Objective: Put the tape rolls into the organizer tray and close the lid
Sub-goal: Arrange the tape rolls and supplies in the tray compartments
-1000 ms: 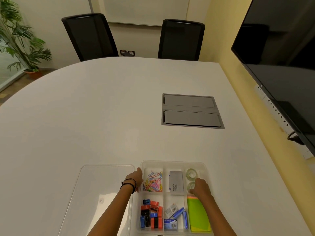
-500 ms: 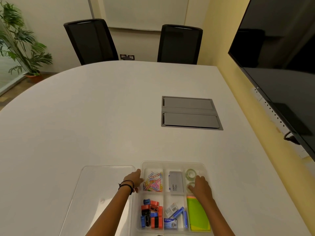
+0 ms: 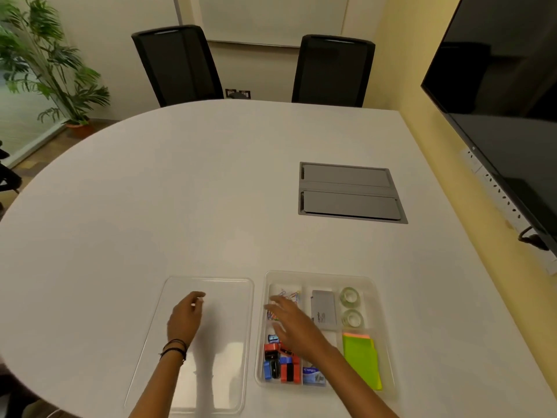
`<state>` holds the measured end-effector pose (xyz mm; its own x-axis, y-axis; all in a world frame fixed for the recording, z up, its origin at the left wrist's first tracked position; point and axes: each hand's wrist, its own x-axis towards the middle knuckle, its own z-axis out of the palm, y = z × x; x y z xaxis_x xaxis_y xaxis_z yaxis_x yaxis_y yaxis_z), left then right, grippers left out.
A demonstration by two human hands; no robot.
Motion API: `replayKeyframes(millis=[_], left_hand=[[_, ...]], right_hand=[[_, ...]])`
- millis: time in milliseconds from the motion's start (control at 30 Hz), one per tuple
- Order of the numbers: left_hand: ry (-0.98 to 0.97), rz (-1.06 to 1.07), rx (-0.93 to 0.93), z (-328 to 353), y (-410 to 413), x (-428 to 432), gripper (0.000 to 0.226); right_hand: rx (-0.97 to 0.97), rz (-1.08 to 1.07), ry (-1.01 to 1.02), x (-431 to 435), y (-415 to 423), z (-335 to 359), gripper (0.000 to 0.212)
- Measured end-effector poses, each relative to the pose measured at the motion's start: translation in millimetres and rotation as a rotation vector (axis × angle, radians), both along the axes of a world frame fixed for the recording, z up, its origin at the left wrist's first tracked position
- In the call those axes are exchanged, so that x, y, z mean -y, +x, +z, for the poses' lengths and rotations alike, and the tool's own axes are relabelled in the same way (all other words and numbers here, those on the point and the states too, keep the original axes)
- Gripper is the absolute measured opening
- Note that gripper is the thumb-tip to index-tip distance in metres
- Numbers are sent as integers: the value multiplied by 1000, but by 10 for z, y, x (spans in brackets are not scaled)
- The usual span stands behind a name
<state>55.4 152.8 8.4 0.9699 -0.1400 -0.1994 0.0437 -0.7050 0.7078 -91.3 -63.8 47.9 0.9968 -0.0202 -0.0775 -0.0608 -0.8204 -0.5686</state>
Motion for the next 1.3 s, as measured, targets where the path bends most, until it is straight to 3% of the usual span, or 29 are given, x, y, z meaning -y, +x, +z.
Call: replayKeyframes(millis=[200, 333, 400, 500, 600, 767, 867, 967, 1067, 1300], left_hand=[[71, 176, 4, -139, -4, -734, 25], [115, 260, -82, -265, -130, -1098, 32], [134, 264, -120, -354, -190, -1232, 38], [157, 249, -173, -501, -252, -1361, 45], [146, 224, -225, -589, -282, -1383, 50], [173, 168, -254, -575, -225, -1260, 54], [277, 116, -301, -516, -151, -1162, 56], [367, 70, -367, -457, -77, -1109, 56], [413, 33, -404, -438, -30, -1097, 56], [450, -1, -432, -426, -39, -1080, 62]], right_hand=[[-7, 273, -105, -474, 234, -163, 42], [7, 299, -113, -621, 314, -249, 39], [94, 140, -3, -540, 315, -194, 33], [216, -286, 183, -160, 194, -82, 26], [276, -663, 142, 407, -60, -100, 25], [-77, -902, -56, 1027, -385, -279, 25], [-311, -843, -128, 1163, -410, -351, 20], [-483, -790, -134, 1194, -371, -377, 31], [-543, -779, -123, 1200, -319, -419, 39], [-511, -789, -132, 1184, -256, -456, 31]])
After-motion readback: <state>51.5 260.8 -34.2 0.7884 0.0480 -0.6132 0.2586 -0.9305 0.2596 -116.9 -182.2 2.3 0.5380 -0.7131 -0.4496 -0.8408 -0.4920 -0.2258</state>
